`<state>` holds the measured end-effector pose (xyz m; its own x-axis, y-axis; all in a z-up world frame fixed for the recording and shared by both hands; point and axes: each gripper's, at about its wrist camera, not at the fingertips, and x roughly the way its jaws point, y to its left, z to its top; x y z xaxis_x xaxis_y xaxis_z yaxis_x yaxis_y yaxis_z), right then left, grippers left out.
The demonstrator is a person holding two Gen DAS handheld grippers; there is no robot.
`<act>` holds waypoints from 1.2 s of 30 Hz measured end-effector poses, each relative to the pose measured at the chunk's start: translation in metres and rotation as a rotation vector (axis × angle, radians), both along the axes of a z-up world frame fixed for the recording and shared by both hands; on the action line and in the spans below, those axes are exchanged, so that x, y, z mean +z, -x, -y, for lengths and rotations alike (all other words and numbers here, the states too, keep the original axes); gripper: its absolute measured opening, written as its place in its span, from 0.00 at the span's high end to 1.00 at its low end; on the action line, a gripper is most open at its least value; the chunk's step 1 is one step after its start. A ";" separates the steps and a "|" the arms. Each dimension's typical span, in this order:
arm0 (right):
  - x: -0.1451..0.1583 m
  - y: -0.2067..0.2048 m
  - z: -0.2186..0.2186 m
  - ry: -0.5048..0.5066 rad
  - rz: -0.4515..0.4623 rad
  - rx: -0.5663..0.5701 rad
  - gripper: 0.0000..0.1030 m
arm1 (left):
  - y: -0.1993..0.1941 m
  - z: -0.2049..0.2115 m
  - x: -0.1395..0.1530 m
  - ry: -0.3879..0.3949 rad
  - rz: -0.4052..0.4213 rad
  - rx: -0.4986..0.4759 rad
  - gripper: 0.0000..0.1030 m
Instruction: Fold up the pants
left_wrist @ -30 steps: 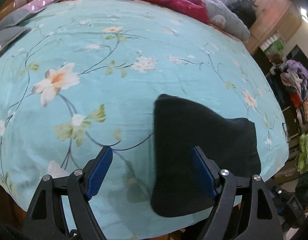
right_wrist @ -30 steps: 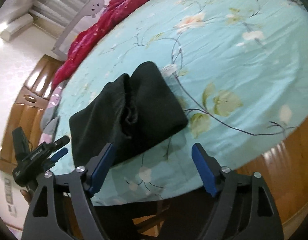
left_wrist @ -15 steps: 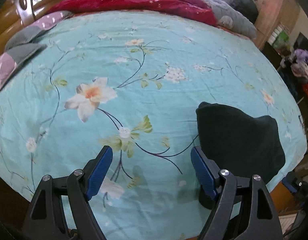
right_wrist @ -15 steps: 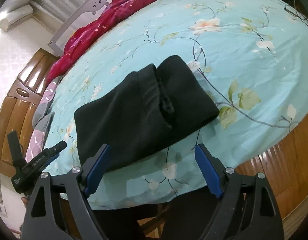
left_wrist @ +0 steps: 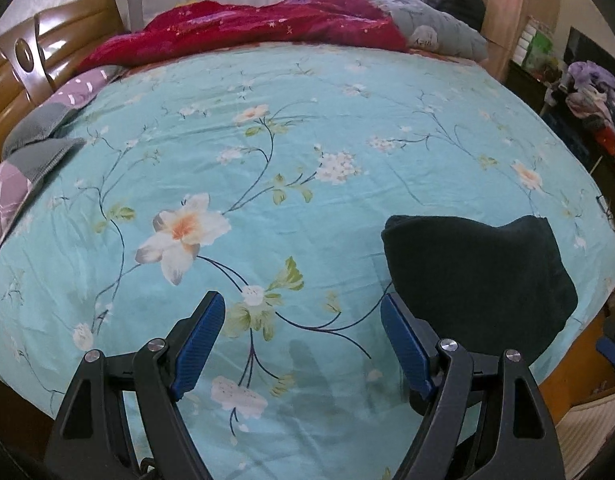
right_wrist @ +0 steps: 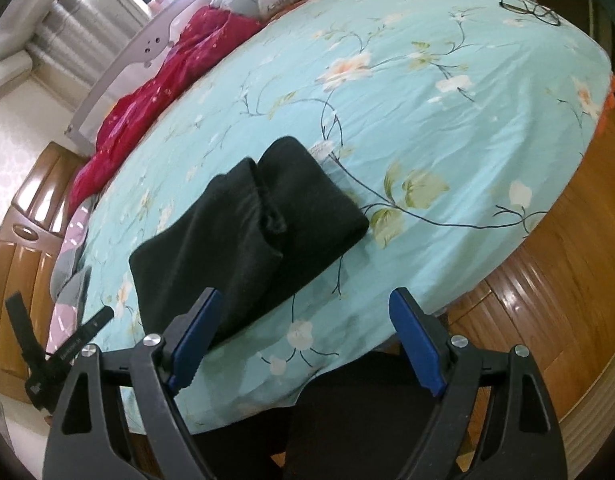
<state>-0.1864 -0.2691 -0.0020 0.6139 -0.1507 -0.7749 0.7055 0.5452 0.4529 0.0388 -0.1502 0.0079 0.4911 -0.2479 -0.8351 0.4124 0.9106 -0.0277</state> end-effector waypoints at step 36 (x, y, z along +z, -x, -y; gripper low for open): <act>-0.053 -0.051 0.037 -0.141 0.285 0.384 0.18 | -0.037 0.247 -0.008 -0.065 -0.473 -0.616 0.22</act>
<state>-0.1355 -0.3058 -0.0554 0.7951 0.2222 -0.5643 0.3028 0.6608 0.6868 0.0760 -0.3976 0.0000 -0.1315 -0.3032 -0.9438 0.8020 0.5271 -0.2811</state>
